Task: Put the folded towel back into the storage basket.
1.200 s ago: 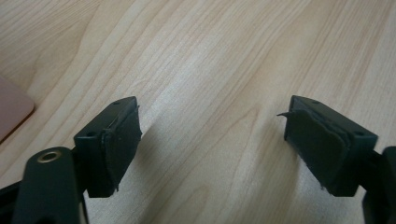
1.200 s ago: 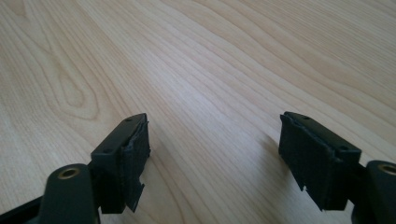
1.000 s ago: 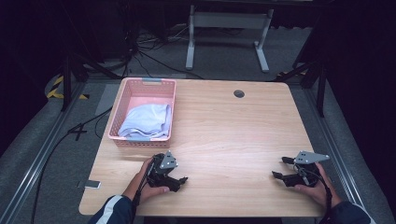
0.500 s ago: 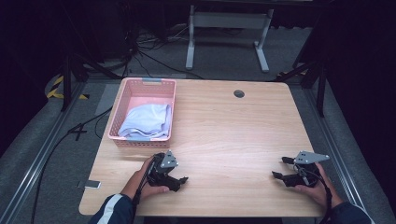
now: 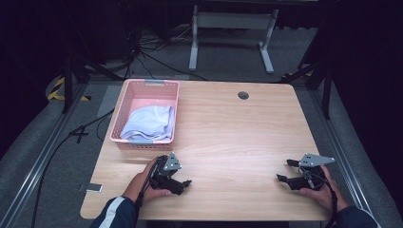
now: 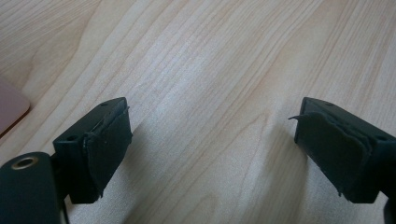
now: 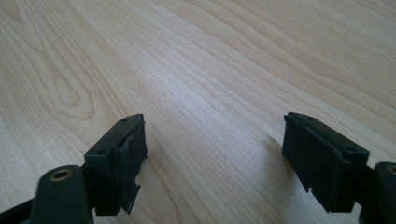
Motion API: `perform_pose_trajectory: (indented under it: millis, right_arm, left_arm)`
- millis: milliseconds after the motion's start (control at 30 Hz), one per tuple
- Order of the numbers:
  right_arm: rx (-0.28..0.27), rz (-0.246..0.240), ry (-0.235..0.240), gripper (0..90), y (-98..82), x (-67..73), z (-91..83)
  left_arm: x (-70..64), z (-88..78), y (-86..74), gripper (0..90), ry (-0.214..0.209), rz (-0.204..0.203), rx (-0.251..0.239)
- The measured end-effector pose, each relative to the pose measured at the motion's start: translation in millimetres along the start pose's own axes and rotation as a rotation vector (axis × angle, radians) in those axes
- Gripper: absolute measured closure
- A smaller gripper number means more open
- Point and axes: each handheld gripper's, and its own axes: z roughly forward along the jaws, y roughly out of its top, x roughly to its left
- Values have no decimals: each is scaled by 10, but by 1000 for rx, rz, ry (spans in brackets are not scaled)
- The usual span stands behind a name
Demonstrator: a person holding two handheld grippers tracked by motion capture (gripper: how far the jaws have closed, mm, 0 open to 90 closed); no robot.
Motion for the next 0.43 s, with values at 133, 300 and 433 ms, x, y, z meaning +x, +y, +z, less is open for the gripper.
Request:
perform_pose_trajectory:
  millis: [133, 300, 433]
  right_arm:
    - [0, 0, 0, 218, 0, 0, 0]
    - [0, 0, -1, 217, 0, 1, 0]
    - [1, -1, 0, 217, 0, 0, -2]
  left_arm:
    - [3, 7, 5, 96, -1, -1, 2]
    - [4, 8, 6, 94, -2, -1, 3]
    - [3, 8, 6, 94, -2, -2, 3]
